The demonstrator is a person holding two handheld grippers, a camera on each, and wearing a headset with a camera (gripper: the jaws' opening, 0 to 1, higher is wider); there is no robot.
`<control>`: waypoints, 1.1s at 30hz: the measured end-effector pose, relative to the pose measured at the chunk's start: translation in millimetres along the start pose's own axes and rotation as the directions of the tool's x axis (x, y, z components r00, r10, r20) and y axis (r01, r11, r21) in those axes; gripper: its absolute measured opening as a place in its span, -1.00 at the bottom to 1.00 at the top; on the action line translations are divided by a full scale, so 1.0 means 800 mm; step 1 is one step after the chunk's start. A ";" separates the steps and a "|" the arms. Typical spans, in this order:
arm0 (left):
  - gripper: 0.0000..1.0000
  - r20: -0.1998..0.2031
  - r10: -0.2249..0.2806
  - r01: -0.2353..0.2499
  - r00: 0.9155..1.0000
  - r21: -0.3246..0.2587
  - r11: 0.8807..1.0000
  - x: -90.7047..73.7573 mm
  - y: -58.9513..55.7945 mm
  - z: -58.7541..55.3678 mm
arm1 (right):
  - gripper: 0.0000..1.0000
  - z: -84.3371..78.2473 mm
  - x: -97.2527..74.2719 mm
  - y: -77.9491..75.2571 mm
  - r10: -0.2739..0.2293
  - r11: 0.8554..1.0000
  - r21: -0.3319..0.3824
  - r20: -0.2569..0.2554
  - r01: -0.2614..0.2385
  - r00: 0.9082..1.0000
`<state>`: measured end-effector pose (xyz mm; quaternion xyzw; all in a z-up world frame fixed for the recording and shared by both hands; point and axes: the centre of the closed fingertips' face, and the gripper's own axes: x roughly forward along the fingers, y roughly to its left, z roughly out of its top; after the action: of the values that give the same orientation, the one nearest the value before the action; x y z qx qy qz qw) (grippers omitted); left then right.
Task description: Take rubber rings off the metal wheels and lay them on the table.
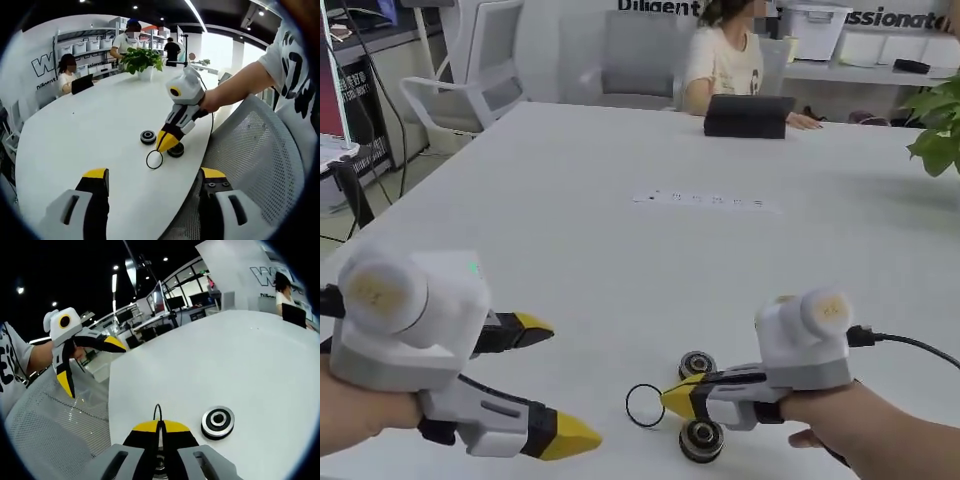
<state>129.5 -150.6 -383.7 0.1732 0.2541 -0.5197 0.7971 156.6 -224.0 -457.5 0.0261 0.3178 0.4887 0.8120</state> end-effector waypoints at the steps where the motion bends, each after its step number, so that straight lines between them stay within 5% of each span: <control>1: 0.42 -0.002 0.000 0.000 1.000 0.001 1.000 0.000 0.000 -0.001 | -0.99 0.000 0.000 -0.002 -0.005 1.000 -0.004 0.000 0.005 1.000; 16: 0.42 -0.002 -0.018 0.018 1.000 0.010 1.000 0.009 0.000 0.008 | -0.67 0.011 -0.014 -0.003 -0.030 0.999 -0.012 0.052 0.031 0.998; 33: 0.40 -0.011 -0.052 0.052 0.999 0.029 0.998 0.033 -0.005 0.018 | -0.60 0.032 -0.048 0.010 -0.018 0.999 -0.036 0.124 0.023 0.992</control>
<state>137.6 -179.3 -387.7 0.1808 0.2551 -0.5429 0.7794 151.7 -243.7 -415.4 0.0378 0.2578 0.4838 0.8355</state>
